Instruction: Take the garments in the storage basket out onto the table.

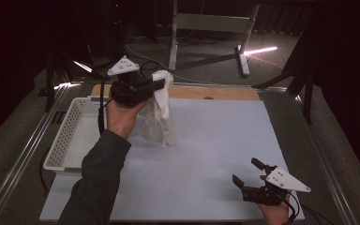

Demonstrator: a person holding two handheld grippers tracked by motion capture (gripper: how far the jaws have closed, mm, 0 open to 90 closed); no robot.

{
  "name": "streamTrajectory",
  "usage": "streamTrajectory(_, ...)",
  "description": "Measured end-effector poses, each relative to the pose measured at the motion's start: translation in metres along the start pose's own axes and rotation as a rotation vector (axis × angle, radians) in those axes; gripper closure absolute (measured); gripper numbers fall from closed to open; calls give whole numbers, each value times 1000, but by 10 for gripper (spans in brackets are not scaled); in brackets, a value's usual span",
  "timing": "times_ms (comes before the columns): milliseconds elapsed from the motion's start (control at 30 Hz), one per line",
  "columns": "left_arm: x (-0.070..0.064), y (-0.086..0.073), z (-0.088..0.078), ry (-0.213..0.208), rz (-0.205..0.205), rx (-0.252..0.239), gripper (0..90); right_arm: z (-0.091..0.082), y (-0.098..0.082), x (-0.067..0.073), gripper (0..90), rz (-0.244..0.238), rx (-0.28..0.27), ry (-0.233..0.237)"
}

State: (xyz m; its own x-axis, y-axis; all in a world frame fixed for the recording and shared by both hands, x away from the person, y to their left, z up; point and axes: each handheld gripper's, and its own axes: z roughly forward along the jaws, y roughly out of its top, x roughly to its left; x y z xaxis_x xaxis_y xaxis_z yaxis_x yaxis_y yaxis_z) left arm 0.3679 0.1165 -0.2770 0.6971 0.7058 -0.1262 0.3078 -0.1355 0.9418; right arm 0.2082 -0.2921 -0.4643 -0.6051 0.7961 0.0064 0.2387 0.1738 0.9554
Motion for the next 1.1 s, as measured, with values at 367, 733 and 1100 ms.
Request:
streamTrajectory(367,-15,7,22,-62,-11,-9,804,-1,0,0,85,2,0,3)
streamTrajectory(733,-26,12,47,-123,-44,-21,804,-1,0,-1,85,8,-1,1)
streamTrajectory(1100,-28,7,54,-142,-48,-8,802,-3,0,-2,85,8,-5,6)
